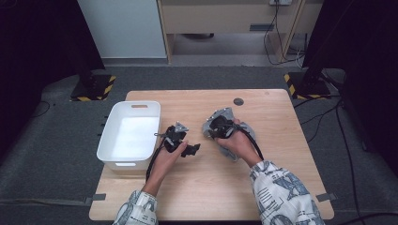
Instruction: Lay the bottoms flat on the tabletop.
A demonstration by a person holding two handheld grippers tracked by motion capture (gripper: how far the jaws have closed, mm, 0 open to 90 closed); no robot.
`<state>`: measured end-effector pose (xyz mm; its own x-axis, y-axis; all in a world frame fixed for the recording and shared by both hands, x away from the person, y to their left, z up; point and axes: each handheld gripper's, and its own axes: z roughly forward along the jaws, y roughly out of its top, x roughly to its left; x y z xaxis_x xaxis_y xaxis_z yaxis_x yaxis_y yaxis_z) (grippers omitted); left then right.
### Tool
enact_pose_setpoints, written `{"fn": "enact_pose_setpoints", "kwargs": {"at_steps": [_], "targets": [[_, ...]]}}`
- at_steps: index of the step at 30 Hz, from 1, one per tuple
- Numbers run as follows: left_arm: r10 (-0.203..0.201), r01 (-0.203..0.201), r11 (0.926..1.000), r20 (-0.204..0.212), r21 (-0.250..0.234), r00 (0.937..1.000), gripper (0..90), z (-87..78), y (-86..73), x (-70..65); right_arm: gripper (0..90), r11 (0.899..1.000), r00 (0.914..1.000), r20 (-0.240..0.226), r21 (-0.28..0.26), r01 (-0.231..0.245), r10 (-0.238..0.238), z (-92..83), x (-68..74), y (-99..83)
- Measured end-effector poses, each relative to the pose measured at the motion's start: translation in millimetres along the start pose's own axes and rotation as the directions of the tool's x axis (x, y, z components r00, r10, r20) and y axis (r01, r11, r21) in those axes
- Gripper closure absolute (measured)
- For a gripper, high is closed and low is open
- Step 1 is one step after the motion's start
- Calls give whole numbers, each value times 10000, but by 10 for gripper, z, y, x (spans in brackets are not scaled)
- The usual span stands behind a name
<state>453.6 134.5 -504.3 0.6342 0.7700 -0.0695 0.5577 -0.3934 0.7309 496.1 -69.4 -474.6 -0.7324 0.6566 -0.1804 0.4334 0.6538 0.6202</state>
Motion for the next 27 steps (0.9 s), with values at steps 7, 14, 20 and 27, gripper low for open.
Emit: {"fn": "enact_pose_setpoints", "kwargs": {"at_steps": [7,14,20,27], "targets": [[-4,4,10000,-35,17,10000,56,5,-3,6,801,9898,9981,-200,-1285,-610,589,-337,-172,11],[-24,24,10000,-51,72,10000,56,20,-9,7,842,9571,9848,44,-2364,-1676,1735,-754,-555,-173],[59,-58,9998,-38,183,10000,56,34,-15,6,856,9332,9595,495,-2517,-2566,2772,-878,-888,-539],[112,-111,9996,-41,266,9999,56,46,-22,4,858,9220,9310,859,-1973,-3331,3547,-816,-1110,-974]]}}
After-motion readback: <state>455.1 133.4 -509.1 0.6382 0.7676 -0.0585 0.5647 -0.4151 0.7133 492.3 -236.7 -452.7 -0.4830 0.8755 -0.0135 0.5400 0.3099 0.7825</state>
